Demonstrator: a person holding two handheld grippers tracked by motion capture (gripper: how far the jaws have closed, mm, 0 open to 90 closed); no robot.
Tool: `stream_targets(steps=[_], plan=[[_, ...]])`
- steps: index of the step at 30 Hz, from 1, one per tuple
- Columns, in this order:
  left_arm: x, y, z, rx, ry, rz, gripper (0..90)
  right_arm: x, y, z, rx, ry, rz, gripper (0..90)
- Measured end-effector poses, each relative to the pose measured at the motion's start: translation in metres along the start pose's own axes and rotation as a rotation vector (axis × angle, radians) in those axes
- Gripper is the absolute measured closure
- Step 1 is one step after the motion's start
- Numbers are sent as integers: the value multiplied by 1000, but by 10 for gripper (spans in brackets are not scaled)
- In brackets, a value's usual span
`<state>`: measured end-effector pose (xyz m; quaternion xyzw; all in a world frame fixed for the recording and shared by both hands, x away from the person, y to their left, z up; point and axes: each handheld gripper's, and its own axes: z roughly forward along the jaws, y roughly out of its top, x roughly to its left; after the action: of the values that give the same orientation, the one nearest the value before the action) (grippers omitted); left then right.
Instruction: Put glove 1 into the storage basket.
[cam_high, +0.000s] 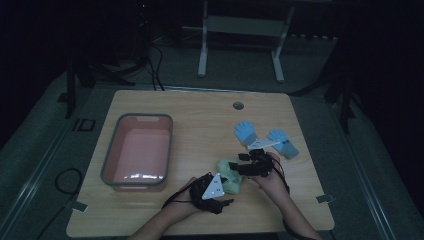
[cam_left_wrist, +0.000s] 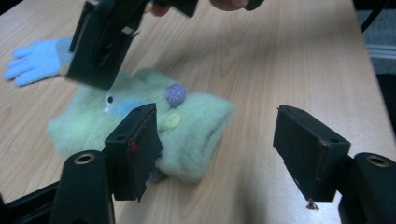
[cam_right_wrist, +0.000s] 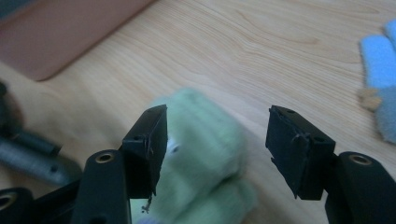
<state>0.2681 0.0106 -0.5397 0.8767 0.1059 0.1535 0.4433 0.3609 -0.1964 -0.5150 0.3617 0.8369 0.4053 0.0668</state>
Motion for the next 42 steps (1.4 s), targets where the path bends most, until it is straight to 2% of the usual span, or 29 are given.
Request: stream_targets(steps=[2,7,9,14,17,20,23,26,30,35,37,42], plan=[[4,0,6,14,-8,2,332,-4,2,6,11,17,9,366],[9,0,18,65,-17,38,399,-9,-2,20,57,45,29,357],[8,-1,22,74,-20,56,430,-11,-5,24,70,72,47,361],[6,-3,27,101,-11,101,431,-14,-12,34,119,151,80,390],[5,-4,28,111,7,131,443,-15,-15,35,102,171,88,472],[2,-5,30,117,40,178,468,-16,-15,35,106,178,98,545],[2,-6,31,123,78,201,573,-15,-14,34,110,171,87,597],[8,-3,30,116,61,162,687,-11,-13,33,106,156,76,634],[18,1,26,115,21,79,740,-9,-11,31,77,144,94,686],[22,8,18,127,33,83,748,-7,-6,29,66,154,116,711],[24,12,15,136,32,82,748,-6,-2,25,43,167,128,714],[29,24,4,137,39,92,749,-1,11,13,15,160,111,715]])
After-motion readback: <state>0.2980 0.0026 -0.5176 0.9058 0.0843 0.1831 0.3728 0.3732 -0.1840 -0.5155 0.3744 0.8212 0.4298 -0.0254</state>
